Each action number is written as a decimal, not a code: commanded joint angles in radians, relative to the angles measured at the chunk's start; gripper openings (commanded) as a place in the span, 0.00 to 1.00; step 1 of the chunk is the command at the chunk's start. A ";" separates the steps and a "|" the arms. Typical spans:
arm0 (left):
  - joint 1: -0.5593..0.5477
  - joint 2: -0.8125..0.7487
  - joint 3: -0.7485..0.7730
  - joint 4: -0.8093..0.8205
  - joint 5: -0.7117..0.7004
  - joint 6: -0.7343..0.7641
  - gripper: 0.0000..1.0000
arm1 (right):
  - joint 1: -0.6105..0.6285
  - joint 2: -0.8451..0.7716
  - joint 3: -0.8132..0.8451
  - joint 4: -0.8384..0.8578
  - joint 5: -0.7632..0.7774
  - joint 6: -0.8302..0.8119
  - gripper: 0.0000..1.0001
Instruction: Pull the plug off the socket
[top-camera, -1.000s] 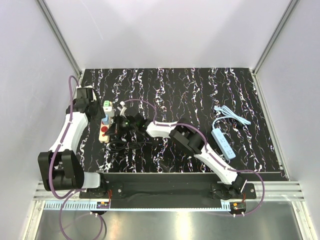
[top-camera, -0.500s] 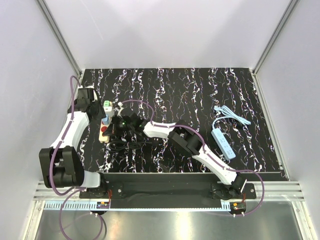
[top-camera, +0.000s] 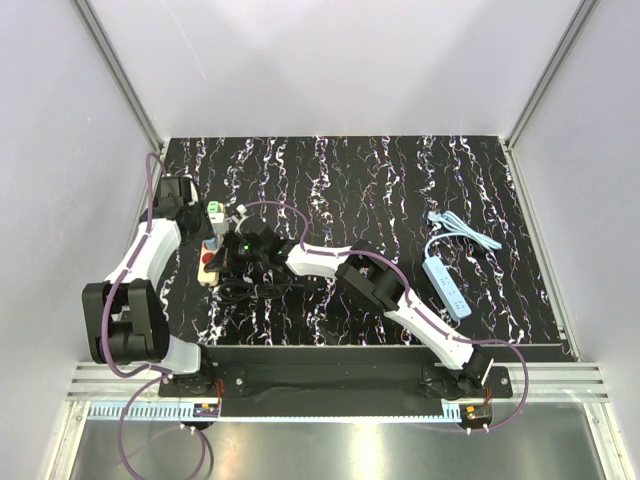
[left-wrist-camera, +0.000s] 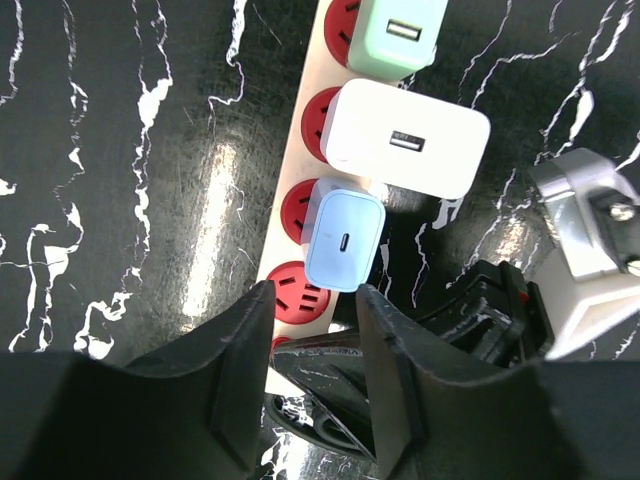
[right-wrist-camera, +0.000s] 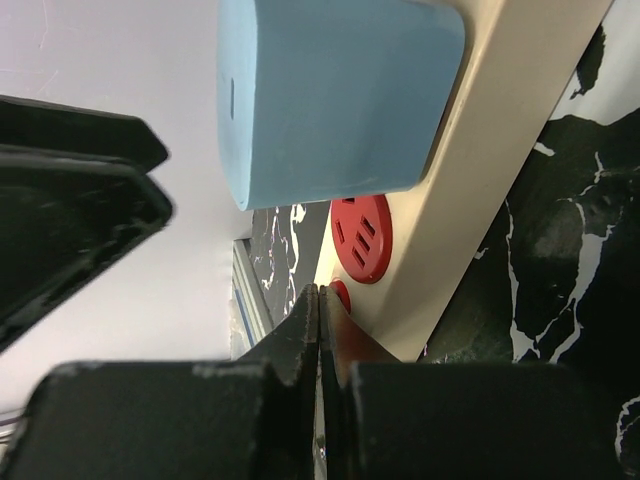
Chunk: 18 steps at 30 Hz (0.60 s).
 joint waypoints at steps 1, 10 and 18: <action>0.001 0.021 0.028 0.038 0.011 0.021 0.42 | 0.009 0.018 -0.025 -0.130 0.027 -0.022 0.00; -0.012 0.070 0.118 -0.035 0.005 0.041 0.55 | 0.011 0.018 -0.045 -0.107 0.008 -0.032 0.00; -0.024 0.133 0.138 -0.032 0.019 0.065 0.48 | 0.008 0.018 -0.031 -0.110 -0.007 -0.023 0.00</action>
